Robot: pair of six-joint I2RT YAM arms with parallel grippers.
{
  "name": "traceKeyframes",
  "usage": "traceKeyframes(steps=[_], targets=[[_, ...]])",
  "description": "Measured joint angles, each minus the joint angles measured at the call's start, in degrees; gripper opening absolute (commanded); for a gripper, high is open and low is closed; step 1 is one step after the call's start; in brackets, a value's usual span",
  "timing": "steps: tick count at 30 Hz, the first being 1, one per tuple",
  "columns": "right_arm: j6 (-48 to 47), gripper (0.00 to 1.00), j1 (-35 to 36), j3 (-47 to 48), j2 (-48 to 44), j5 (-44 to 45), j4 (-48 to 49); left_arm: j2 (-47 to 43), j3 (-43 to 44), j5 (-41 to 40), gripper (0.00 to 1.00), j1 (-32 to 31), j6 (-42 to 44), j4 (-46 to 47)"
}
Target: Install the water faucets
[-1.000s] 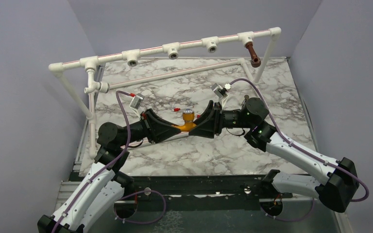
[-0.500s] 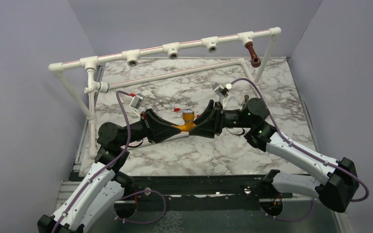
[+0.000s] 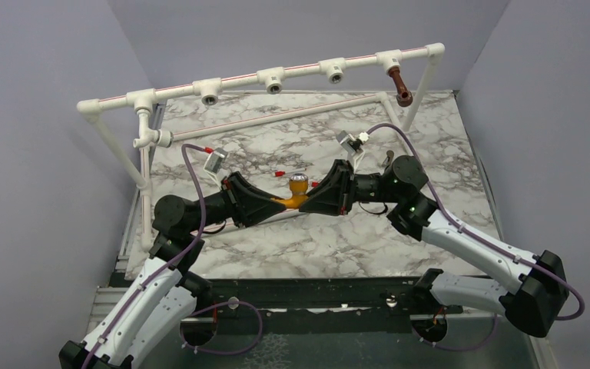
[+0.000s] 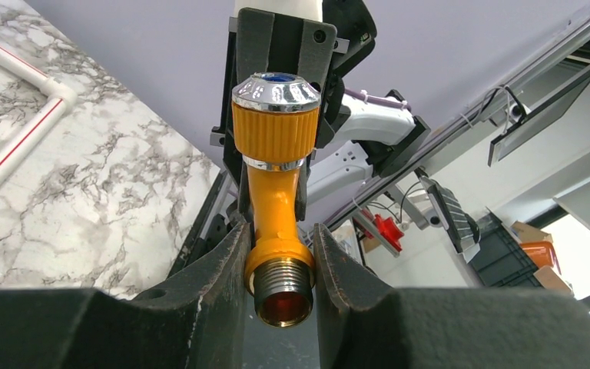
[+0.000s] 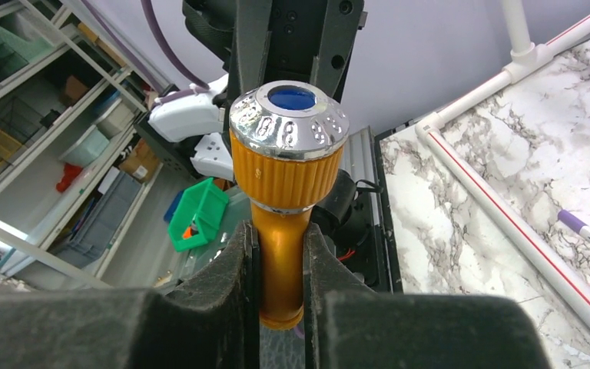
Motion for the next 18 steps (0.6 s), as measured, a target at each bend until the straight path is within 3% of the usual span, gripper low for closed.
traceKeyframes(steps=[2,5,6,13,18], targets=[[-0.28,0.01,0.0,0.0,-0.31,0.26,-0.35,0.0,0.0,-0.02,0.15,0.0,0.0,0.15],[-1.09,0.01,0.0,0.0,-0.81,0.59,-1.29,0.13,-0.02,0.0,0.49,-0.02,-0.04,0.22],[-1.4,0.01,0.0,0.0,-0.96,0.76,-1.62,0.17,-0.02,0.0,0.55,-0.02,0.0,0.24],[-6.25,0.01,0.0,0.72,-3.54,2.58,-7.34,0.42,0.04,-0.33,0.83,0.02,0.79,-1.18],[-11.37,0.01,0.0,3.65,-5.95,5.9,-15.78,1.49,4.87,-2.29,0.91,0.02,7.69,-11.91]])
